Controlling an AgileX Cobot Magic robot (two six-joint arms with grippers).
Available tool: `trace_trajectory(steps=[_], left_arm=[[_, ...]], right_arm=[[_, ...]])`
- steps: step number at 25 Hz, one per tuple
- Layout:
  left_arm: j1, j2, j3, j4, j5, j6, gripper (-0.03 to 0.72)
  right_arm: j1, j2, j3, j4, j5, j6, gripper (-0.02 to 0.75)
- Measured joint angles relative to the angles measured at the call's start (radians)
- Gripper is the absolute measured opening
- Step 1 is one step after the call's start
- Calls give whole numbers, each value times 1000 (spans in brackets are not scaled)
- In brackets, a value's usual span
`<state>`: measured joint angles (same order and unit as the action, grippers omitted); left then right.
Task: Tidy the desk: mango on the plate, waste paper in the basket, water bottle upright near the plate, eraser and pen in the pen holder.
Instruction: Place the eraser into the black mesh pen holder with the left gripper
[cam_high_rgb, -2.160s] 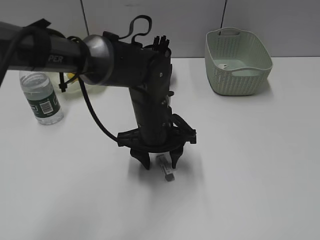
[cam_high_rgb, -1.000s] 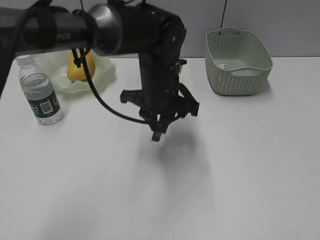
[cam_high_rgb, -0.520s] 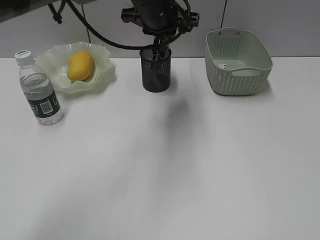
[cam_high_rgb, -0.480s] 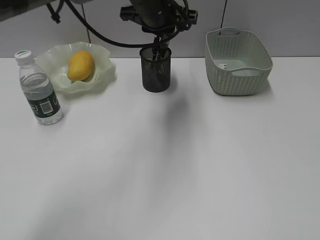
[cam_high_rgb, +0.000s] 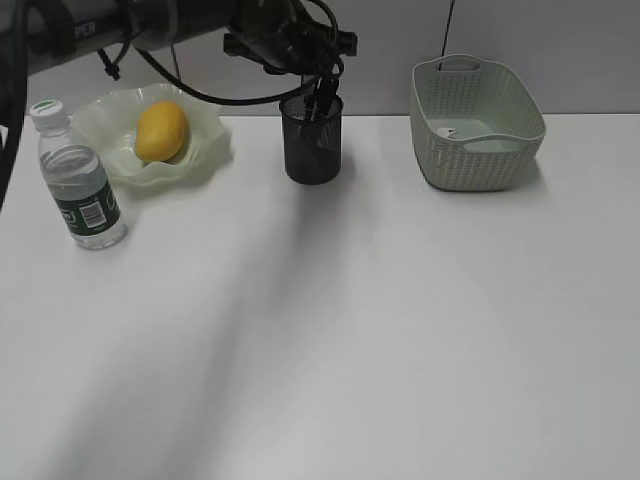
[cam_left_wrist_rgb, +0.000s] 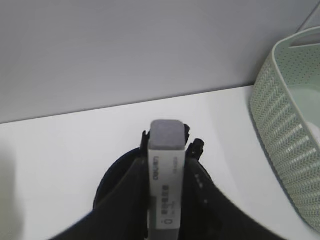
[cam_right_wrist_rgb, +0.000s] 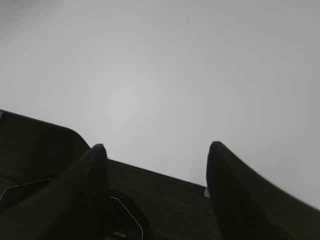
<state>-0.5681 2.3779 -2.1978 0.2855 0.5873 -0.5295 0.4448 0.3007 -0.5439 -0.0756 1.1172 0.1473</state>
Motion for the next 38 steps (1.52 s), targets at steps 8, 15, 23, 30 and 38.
trace_trajectory(steps=[8, 15, 23, 30, 38], left_arm=[[1, 61, 0, 21, -44, 0, 229], [1, 72, 0, 77, -41, 0, 313], [-9, 28, 0, 4, 118, 15, 356], [-11, -93, 0, -167, 328, 140, 511], [-11, -201, 3, -285, 625, 301, 514]], right_arm=[[0, 0, 0, 0, 0, 0, 496], [0, 0, 0, 0, -1, 0, 496], [0, 0, 0, 0, -2, 0, 496], [0, 0, 0, 0, -2, 0, 496], [0, 0, 0, 1, -2, 0, 496]])
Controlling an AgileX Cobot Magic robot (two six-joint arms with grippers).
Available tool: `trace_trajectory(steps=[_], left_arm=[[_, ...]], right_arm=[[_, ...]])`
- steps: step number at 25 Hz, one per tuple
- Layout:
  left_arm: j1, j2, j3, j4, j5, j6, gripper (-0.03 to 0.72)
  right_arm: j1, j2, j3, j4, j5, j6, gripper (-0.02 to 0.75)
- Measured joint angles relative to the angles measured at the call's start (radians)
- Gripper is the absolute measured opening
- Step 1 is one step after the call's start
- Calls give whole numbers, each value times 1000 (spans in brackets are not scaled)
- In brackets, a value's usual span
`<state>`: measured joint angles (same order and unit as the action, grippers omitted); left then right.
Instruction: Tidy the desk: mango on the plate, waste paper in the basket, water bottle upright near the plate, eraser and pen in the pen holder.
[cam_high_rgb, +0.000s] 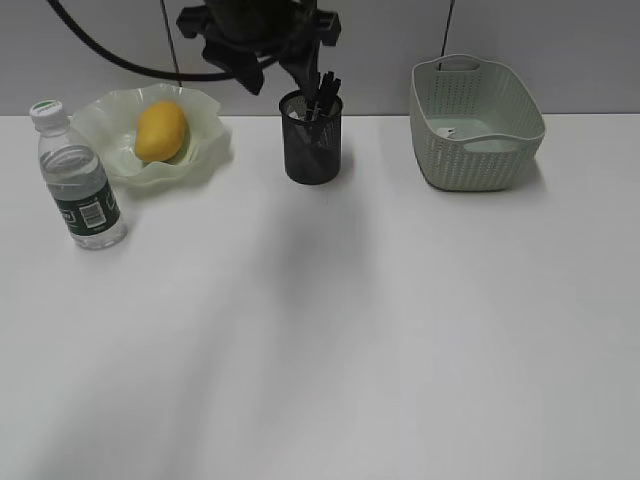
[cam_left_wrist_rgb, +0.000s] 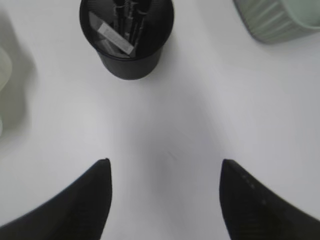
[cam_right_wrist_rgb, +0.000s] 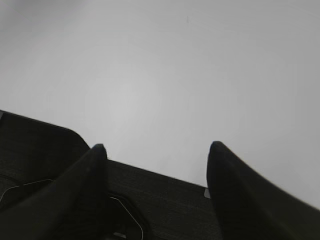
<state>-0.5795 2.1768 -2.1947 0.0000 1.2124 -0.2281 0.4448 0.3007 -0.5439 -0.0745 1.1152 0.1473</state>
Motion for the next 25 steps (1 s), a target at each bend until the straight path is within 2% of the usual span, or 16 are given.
trace_trajectory(steps=[5, 9, 14, 25], left_arm=[[-1, -96, 3, -48, 5, 33, 502], [-1, -183, 99, -27, 4, 65, 497], [7, -326, 363, 48, 5, 102, 498], [144, -825, 944, 73, -20, 109, 473]], right_arm=[[0, 0, 0, 0, -1, 0, 496], [0, 0, 0, 0, -1, 0, 496], [0, 0, 0, 1, -1, 0, 496], [0, 0, 0, 4, -1, 0, 496]])
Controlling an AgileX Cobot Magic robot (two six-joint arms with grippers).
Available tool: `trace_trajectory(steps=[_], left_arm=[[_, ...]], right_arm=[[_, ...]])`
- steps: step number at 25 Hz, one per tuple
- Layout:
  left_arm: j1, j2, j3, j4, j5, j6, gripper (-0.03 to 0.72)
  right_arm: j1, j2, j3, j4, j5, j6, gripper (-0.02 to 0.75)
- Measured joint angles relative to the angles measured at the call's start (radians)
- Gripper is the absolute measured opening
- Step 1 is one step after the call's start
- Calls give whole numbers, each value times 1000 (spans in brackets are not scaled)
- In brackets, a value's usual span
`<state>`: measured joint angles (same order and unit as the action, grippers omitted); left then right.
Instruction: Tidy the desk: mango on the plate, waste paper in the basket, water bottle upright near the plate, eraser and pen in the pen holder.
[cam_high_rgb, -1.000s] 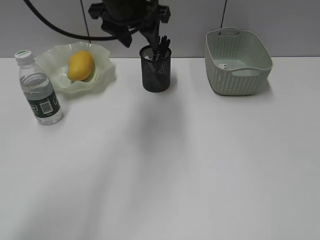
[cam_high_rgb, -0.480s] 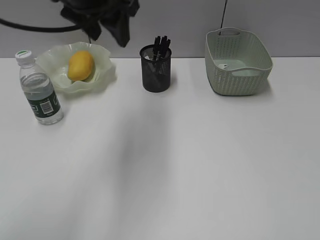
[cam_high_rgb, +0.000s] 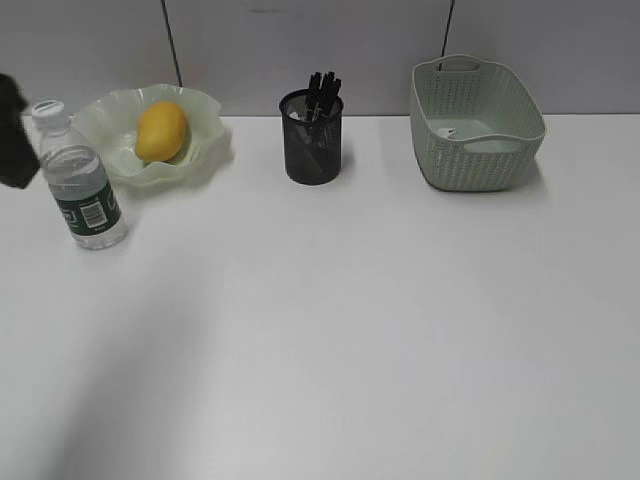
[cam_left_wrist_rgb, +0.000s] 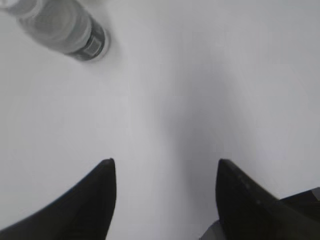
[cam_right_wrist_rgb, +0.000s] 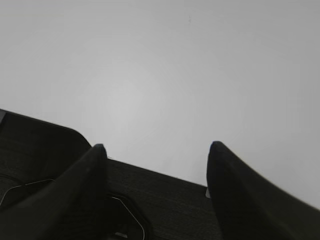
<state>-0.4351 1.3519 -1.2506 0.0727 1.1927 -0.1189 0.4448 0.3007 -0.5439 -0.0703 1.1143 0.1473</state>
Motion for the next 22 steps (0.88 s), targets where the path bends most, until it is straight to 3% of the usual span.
trace_trajectory(steps=[11, 22], left_arm=[[24, -658, 410, -9, -55, 2, 461], [24, -1122, 623, -73, -59, 8, 461]], right_arm=[[0, 0, 0, -11, -3, -2, 496], [0, 0, 9, -15, -36, -101, 496]])
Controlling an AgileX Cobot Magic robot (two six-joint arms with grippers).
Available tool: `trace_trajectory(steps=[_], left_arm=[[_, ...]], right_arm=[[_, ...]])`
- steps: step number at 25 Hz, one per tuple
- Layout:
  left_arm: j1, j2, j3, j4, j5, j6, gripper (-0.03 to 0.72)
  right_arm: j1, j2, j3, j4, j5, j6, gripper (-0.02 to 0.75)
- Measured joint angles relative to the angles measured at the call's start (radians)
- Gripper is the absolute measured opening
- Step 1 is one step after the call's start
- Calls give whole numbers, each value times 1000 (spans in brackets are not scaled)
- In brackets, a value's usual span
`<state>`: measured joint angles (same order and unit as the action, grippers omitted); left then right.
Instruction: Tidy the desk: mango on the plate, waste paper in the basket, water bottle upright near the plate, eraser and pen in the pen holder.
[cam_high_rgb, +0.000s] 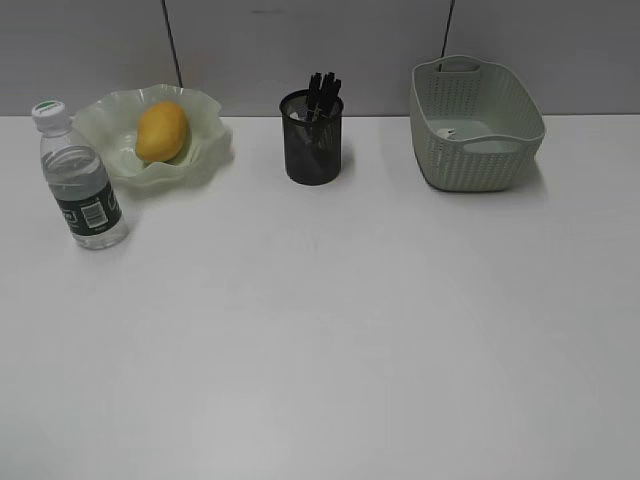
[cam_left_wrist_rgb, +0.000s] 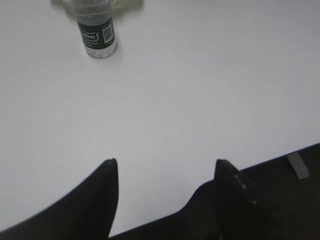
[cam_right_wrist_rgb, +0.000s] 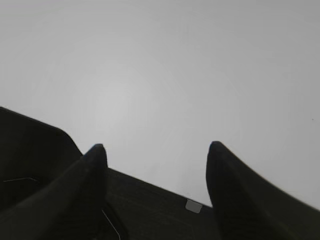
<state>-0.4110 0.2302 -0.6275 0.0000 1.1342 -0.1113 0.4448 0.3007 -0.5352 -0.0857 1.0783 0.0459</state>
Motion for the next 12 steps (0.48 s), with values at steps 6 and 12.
trace_trajectory(steps=[6, 12], left_arm=[[0, -21, 70, -30, -35, 59, 461], [0, -11, 101, -68, -64, 101, 489]], right_arm=[[0, 0, 30, 1, -24, -6, 496], [0, 0, 30, 16, -30, -33, 496]])
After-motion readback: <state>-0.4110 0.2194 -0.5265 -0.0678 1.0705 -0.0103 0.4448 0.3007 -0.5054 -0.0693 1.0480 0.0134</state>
